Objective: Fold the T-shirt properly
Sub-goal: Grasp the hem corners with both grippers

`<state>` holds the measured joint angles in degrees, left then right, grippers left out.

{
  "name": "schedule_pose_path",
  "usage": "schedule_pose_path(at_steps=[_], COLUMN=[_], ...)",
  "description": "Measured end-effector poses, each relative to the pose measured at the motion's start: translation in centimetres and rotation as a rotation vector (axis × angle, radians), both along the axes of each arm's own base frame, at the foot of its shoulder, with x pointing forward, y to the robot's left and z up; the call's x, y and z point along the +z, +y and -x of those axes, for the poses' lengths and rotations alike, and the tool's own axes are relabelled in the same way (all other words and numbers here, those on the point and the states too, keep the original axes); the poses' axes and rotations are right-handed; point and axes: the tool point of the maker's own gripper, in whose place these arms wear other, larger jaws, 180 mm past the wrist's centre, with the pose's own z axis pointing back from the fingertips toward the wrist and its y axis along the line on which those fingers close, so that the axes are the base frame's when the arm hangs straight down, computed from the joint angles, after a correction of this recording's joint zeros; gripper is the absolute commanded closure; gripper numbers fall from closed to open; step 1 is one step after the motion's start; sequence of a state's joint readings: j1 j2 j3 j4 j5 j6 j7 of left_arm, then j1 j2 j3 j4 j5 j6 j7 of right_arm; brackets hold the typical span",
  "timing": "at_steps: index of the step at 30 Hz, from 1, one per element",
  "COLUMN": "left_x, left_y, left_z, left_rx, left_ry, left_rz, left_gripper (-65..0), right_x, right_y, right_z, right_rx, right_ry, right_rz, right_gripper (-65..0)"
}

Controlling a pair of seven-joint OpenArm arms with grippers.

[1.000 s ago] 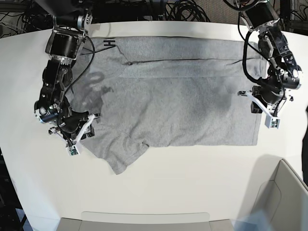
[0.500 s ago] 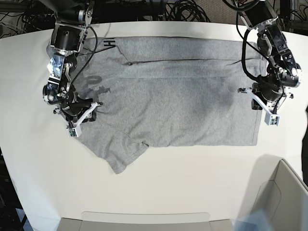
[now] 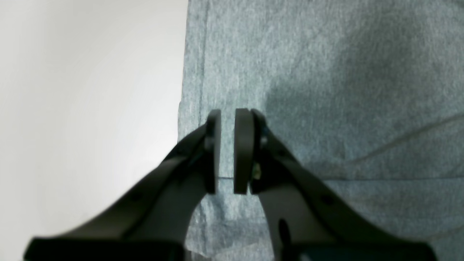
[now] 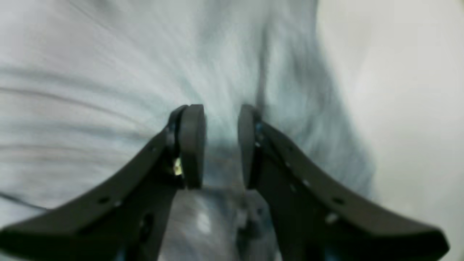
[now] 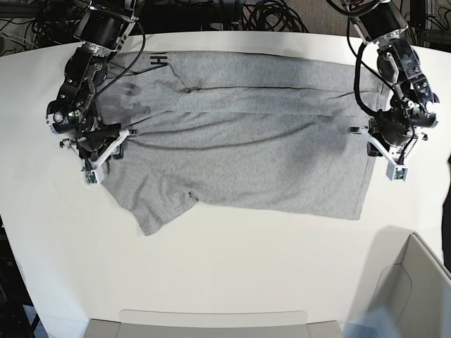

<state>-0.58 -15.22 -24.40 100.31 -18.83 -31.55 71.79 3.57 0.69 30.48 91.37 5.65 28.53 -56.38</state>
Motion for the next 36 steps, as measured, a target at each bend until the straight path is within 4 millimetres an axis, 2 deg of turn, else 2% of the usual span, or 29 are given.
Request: schedule_pose_path(at_steps=[2, 4, 6, 8, 10, 12, 14, 17, 22, 29, 32, 36], left_x=[0.0, 0.0, 0.1, 0.0, 0.1, 0.1, 0.1, 0.1, 0.0, 0.0, 0.0, 0.0], left_y=[0.0, 0.0, 0.0, -0.1, 0.0, 0.1, 0.1, 0.0, -0.1, -0.1, -0.1, -0.1], left_z=[0.0, 0.0, -0.1, -0.1, -0.1, 0.0, 0.0, 0.0, 0.0, 0.0, 0.0, -0.1], left_rx=[0.0, 0.0, 0.0, -0.001, -0.001, 0.002, 0.003, 0.004, 0.005, 0.005, 0.005, 0.005], left_ry=[-0.001, -0.001, -0.002, -0.002, -0.003, 0.0, -0.001, -0.002, -0.001, -0.002, 0.0, -0.003], left_rz=[0.0, 0.0, 0.0, 0.001, 0.0, -0.004, -0.005, -0.001, 0.003, 0.003, 0.002, 0.003], left_gripper=[-6.6, -6.6, -6.6, -6.7, -6.7, -6.7, -6.7, -6.7, -6.7, -6.9, -7.0, -11.2], right_x=[3.3, 5.6, 6.4, 5.7, 3.6, 1.7, 0.8, 0.4, -3.7, -4.4, -4.4, -4.4], right_y=[0.0, -0.6, -1.9, -2.9, -3.9, -4.5, -4.6, -3.8, -2.0, -1.5, -0.1, 1.7], right_z=[-2.5, -4.4, -6.3, -7.8, -8.5, -9.1, -10.1, -11.8, -11.6, -13.2, -12.8, -12.5], right_rx=[0.009, 0.026, 0.01, 0.027, 0.032, 0.047, 0.045, 0.044, 0.055, 0.002, 0.087, 0.14], right_ry=[-0.11, -0.165, -0.168, -0.123, -0.031, 0.054, 0.057, -0.011, 0.079, 0.032, 0.054, 0.056], right_rz=[-0.011, 0.007, 0.026, 0.037, 0.052, 0.049, 0.007, -0.058, -0.138, -0.242, -0.261, -0.298], right_gripper=[-17.5, -17.7, -19.1, -23.1, -26.9, -27.9, -27.9, -27.9, -27.9, -27.9, -27.8, -26.8])
